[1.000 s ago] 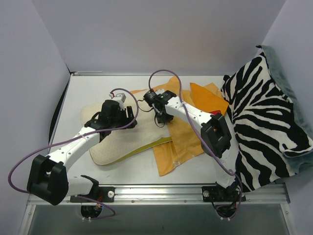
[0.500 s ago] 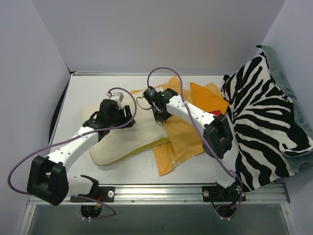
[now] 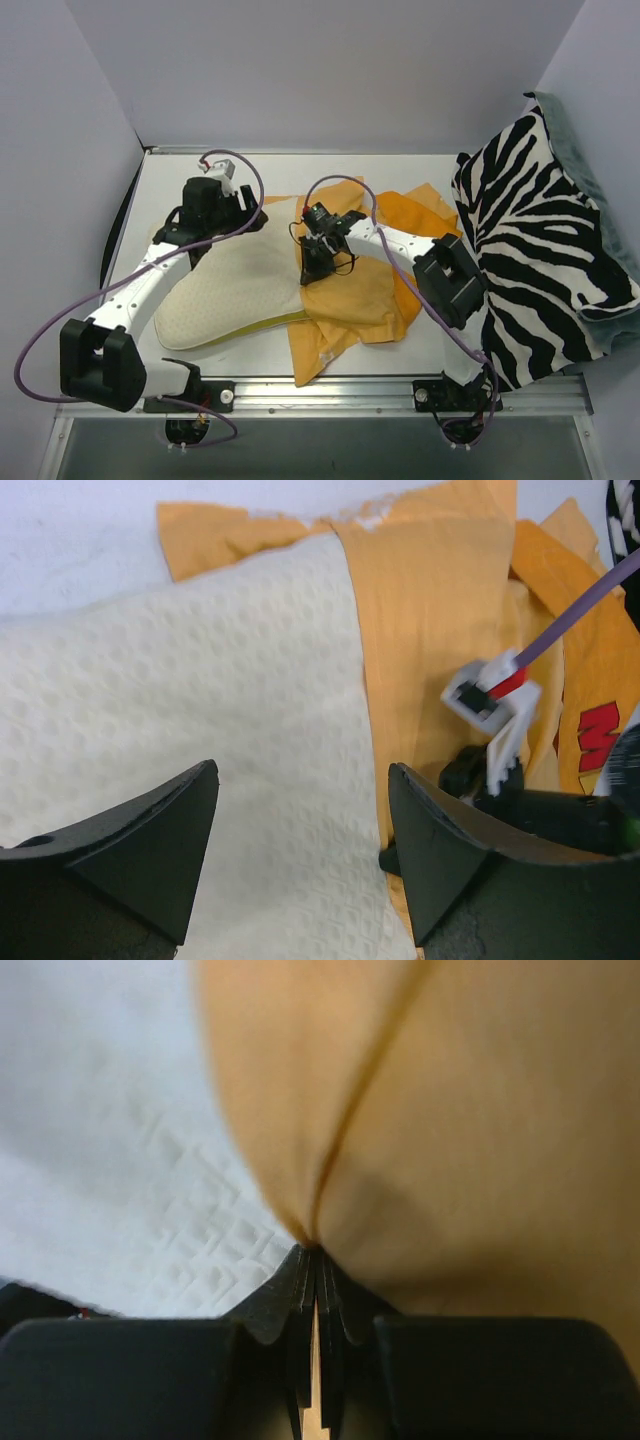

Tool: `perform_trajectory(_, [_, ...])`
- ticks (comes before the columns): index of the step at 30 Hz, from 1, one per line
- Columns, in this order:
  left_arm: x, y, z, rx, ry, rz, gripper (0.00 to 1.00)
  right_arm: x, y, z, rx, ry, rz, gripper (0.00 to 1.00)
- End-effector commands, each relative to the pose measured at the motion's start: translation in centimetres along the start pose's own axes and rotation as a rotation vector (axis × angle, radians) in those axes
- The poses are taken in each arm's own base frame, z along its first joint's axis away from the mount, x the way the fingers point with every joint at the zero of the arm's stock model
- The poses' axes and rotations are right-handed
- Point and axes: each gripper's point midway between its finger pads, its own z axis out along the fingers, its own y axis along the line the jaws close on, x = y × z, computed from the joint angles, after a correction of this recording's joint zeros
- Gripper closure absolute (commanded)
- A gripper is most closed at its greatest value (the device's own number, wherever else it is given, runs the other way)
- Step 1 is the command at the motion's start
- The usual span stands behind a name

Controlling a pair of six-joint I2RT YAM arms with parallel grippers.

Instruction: Put the pillow into the pillowcase

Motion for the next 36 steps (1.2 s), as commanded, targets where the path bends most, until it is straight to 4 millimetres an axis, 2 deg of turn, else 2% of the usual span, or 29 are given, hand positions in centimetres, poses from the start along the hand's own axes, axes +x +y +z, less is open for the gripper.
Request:
perform_trajectory(1, [-4.5, -0.9, 0.6, 0.033, -0.080, 0.067, 0.22, 7.5, -6.0, 3.0, 0.124, 0.257, 0.096, 1.00])
perform_trajectory(3, [-5.9, -0.9, 1.3, 0.060, -0.064, 0.096, 0.18, 9.6, -6.8, 2.8, 0.137, 0.296, 0.099, 1.00])
perform_trajectory(4, [-4.8, 0.1, 3.2, 0.053, 0.002, 0.095, 0.17, 10.8, -7.2, 2.7, 0.144, 0.315, 0.095, 1.00])
perform_trajectory(5, [-4.0, 0.5, 3.9, 0.053, 0.049, 0.099, 0.12, 12.7, -8.2, 2.7, 0.159, 0.345, 0.095, 1.00])
perform_trajectory(6, [-4.4, 0.6, 4.5, 0.065, 0.060, 0.135, 0.09, 13.0, -8.1, 2.1, 0.151, 0.335, 0.084, 1.00])
perform_trajectory(7, [-3.0, 1.0, 5.9, 0.079, 0.112, 0.145, 0.06, 13.6, -8.2, 1.9, 0.151, 0.339, 0.081, 1.00])
perform_trajectory(9, [-2.3, 1.3, 7.0, 0.090, 0.153, 0.187, 0.03, 14.7, -8.5, 1.2, 0.151, 0.348, 0.083, 1.00])
perform_trajectory(10, [-0.8, 2.0, 8.1, 0.092, 0.210, 0.185, 0.04, 14.9, -8.7, 1.1, 0.154, 0.350, 0.082, 1.00])
perform_trajectory(13, [2.9, 3.1, 8.9, 0.117, 0.357, 0.204, 0.03, 14.8, -8.5, 0.3, 0.143, 0.333, 0.089, 1.00])
perform_trajectory(14, [4.3, 2.7, 8.6, 0.163, 0.403, 0.227, 0.03, 14.7, -8.2, 0.0, 0.133, 0.331, 0.090, 1.00])
perform_trajectory(16, [6.6, 3.0, 8.1, 0.182, 0.456, 0.220, 0.04, 13.0, -6.7, -1.0, 0.086, 0.283, 0.061, 0.97])
perform_trajectory(17, [7.0, 2.9, 8.0, 0.199, 0.461, 0.214, 0.05, 11.9, -6.3, -1.7, 0.078, 0.256, 0.057, 0.88])
perform_trajectory(18, [7.5, 2.7, 7.8, 0.211, 0.470, 0.207, 0.07, 9.6, -4.9, -3.2, 0.039, 0.179, 0.038, 0.65])
perform_trajectory(19, [8.5, 2.9, 7.4, 0.218, 0.486, 0.197, 0.11, 7.8, -4.3, -4.2, 0.027, 0.123, 0.034, 0.56])
perform_trajectory(20, [8.6, 2.5, 7.4, 0.245, 0.475, 0.196, 0.25, 6.0, -4.5, -5.4, 0.048, 0.058, 0.035, 0.51])
perform_trajectory(21, [8.8, 2.4, 7.3, 0.258, 0.470, 0.196, 0.34, 3.3, -4.9, -7.3, 0.037, -0.027, 0.066, 0.44])
perform_trajectory(22, [8.9, 2.0, 7.2, 0.270, 0.462, 0.195, 0.43, 0.1, -4.1, -9.4, 0.013, -0.119, 0.088, 0.43])
perform_trajectory(23, [8.8, 1.7, 7.2, 0.281, 0.445, 0.203, 0.62, -1.6, -4.6, -10.8, 0.018, -0.171, 0.118, 0.42])
perform_trajectory(25, [8.6, 0.0, 6.7, 0.319, 0.421, 0.248, 0.80, -7.0, -6.8, -15.1, 0.052, -0.343, 0.196, 0.41])
perform_trajectory(27, [8.6, -1.3, 6.4, 0.346, 0.397, 0.313, 1.00, -9.6, -9.8, -16.8, 0.152, -0.411, 0.249, 0.37])
perform_trajectory(28, [8.3, -3.0, 5.8, 0.369, 0.370, 0.364, 1.00, -10.9, -11.5, -17.5, 0.177, -0.429, 0.280, 0.37])
perform_trajectory(29, [8.2, -4.2, 5.5, 0.387, 0.345, 0.395, 1.00, -12.8, -11.6, -19.3, 0.188, -0.468, 0.279, 0.37])
perform_trajectory(30, [8.6, -4.9, 5.1, 0.409, 0.324, 0.467, 1.00, -13.5, -12.8, -17.9, 0.223, -0.437, 0.292, 0.38])
perform_trajectory(31, [8.4, -7.2, 3.9, 0.434, 0.270, 0.544, 1.00, -14.4, -13.3, -17.8, 0.242, -0.443, 0.286, 0.38])
perform_trajectory(32, [8.0, -8.3, 3.5, 0.446, 0.220, 0.593, 1.00, -15.5, -13.1, -18.3, 0.241, -0.459, 0.274, 0.37])
perform_trajectory(33, [7.8, -9.1, 2.5, 0.457, 0.181, 0.651, 1.00, -16.0, -13.8, -16.4, 0.255, -0.411, 0.255, 0.36])
perform_trajectory(34, [7.8, -9.5, 2.2, 0.444, 0.166, 0.682, 1.00, -16.2, -13.7, -15.7, 0.246, -0.380, 0.244, 0.36])
perform_trajectory(35, [8.3, -10.1, 1.7, 0.452, 0.163, 0.715, 1.00, -15.2, -14.0, -14.8, 0.264, -0.304, 0.238, 0.36])
perform_trajectory(36, [8.5, -10.3, 1.3, 0.450, 0.157, 0.736, 1.00, -15.6, -14.3, -13.7, 0.272, -0.261, 0.203, 0.36])
